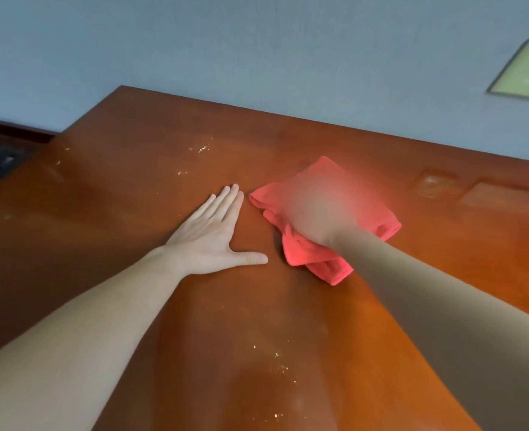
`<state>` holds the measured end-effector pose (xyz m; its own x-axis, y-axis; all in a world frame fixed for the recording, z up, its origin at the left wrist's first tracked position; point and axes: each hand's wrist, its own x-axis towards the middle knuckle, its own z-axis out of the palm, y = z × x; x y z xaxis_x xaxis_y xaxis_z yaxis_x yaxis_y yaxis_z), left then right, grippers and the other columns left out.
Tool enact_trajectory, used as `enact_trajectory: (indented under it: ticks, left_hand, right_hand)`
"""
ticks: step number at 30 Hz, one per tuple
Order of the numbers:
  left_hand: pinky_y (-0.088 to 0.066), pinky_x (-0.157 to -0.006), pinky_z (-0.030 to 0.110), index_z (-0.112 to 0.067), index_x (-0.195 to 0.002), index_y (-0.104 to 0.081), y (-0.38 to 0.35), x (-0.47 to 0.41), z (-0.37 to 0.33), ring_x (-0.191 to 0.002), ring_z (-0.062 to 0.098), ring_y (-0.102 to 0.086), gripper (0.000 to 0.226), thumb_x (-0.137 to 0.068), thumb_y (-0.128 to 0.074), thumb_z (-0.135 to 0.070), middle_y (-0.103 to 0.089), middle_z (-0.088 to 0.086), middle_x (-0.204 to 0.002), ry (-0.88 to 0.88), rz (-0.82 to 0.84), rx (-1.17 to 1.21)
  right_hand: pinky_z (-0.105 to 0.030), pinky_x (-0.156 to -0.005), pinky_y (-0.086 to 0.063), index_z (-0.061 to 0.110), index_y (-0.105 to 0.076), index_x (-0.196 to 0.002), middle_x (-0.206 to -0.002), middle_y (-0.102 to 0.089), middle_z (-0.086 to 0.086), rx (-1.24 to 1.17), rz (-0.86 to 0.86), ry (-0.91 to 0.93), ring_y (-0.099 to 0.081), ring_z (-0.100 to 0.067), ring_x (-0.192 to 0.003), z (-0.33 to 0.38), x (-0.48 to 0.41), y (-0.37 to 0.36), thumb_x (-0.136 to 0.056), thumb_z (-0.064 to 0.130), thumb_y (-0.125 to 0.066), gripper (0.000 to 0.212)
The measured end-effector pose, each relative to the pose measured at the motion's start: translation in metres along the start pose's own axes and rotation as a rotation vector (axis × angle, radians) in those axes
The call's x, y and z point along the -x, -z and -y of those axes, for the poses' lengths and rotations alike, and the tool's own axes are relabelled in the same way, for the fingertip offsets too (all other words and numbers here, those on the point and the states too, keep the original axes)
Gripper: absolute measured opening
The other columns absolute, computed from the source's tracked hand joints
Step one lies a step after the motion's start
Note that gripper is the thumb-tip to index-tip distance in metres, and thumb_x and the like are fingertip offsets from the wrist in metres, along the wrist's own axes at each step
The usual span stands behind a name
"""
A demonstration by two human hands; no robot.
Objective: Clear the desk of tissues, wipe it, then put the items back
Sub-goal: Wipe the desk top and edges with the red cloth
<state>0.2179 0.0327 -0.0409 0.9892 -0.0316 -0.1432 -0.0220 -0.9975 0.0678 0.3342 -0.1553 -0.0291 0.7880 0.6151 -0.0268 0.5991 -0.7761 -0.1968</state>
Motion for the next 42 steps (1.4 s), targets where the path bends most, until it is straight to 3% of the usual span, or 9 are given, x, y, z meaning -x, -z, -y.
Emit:
enact_trajectory:
  ticks: [2, 5, 10, 16, 22, 29, 36, 42]
  left_hand:
    - [0.008, -0.122, 0.029, -0.015, -0.154, 0.017, 0.000, 0.004, -0.003, -0.148, 0.009, 0.021, 0.114, -0.077, -0.026, -0.088, 0.028, -0.004, -0.158, 0.013, 0.032, 0.056]
    - [0.009, -0.120, 0.025, -0.018, -0.156, 0.014, -0.006, 0.010, -0.007, -0.147, 0.004, 0.020, 0.117, -0.070, -0.018, -0.091, 0.022, -0.005, -0.162, 0.029, 0.007, 0.063]
    - [0.009, -0.115, 0.020, -0.020, -0.157, 0.010, -0.011, 0.009, -0.007, -0.147, 0.001, 0.016, 0.114, -0.071, -0.019, -0.089, 0.017, -0.008, -0.163, 0.051, -0.049, 0.043]
    - [0.003, -0.122, 0.027, -0.024, -0.158, 0.005, -0.016, 0.024, -0.012, -0.149, 0.003, 0.012, 0.111, -0.070, -0.019, -0.088, 0.012, -0.010, -0.164, 0.064, -0.026, 0.080]
    - [0.002, -0.123, 0.031, -0.031, -0.157, 0.005, -0.016, 0.068, -0.024, -0.149, 0.006, 0.013, 0.107, -0.071, -0.022, -0.087, 0.014, -0.015, -0.163, 0.061, 0.015, 0.158]
    - [0.001, -0.120, 0.032, -0.035, -0.157, 0.003, -0.027, 0.138, -0.032, -0.150, 0.010, 0.010, 0.077, -0.093, -0.025, -0.069, 0.011, -0.016, -0.163, 0.027, 0.052, 0.187]
    - [0.006, -0.107, 0.019, -0.029, -0.158, 0.002, -0.037, 0.165, -0.040, -0.149, 0.006, 0.010, 0.060, -0.105, -0.020, -0.049, 0.010, -0.014, -0.163, -0.011, 0.012, 0.159]
    - [0.000, -0.119, 0.031, -0.035, -0.157, -0.001, -0.037, 0.182, -0.037, -0.151, 0.012, 0.006, 0.055, -0.107, -0.022, -0.044, 0.007, -0.015, -0.164, 0.013, 0.046, 0.240]
  right_hand:
    - [-0.050, -0.115, -0.007, 0.054, -0.046, -0.133, -0.151, -0.036, 0.017, -0.005, -0.022, 0.000, -0.022, -0.014, -0.142, 0.003, 0.006, -0.002, -0.097, 0.041, -0.033, 0.041]
    - [-0.051, -0.116, -0.006, 0.054, -0.046, -0.134, -0.151, -0.036, 0.017, -0.008, -0.039, 0.006, -0.022, -0.014, -0.142, 0.005, 0.013, -0.004, -0.098, 0.041, -0.031, 0.041]
    - [-0.051, -0.116, -0.007, 0.051, -0.047, -0.135, -0.152, -0.035, 0.015, -0.009, -0.042, 0.025, -0.022, -0.015, -0.142, 0.007, 0.019, -0.006, -0.098, 0.040, -0.030, 0.042]
    - [-0.047, -0.114, -0.011, 0.052, -0.050, -0.133, -0.150, -0.037, 0.018, -0.033, -0.055, 0.056, -0.024, -0.014, -0.140, 0.006, 0.046, -0.008, -0.098, 0.035, -0.032, 0.043]
    - [-0.047, -0.112, -0.014, 0.049, -0.049, -0.134, -0.151, -0.037, 0.017, -0.021, -0.095, -0.040, -0.027, -0.015, -0.138, 0.014, 0.096, -0.011, -0.097, 0.037, -0.033, 0.042]
    - [-0.052, -0.110, -0.014, 0.050, -0.047, -0.137, -0.152, -0.038, 0.012, -0.046, -0.128, -0.233, -0.027, -0.020, -0.141, 0.040, 0.155, -0.018, -0.095, 0.037, -0.032, 0.046]
    - [-0.052, -0.107, -0.016, 0.049, -0.048, -0.135, -0.150, -0.041, 0.010, -0.059, -0.133, -0.283, -0.029, -0.021, -0.138, 0.059, 0.184, -0.021, -0.095, 0.037, -0.031, 0.046]
    - [-0.054, -0.110, -0.012, 0.051, -0.050, -0.134, -0.149, -0.042, 0.013, -0.081, -0.124, -0.217, -0.029, -0.021, -0.138, 0.084, 0.199, -0.029, -0.095, 0.034, -0.032, 0.046]
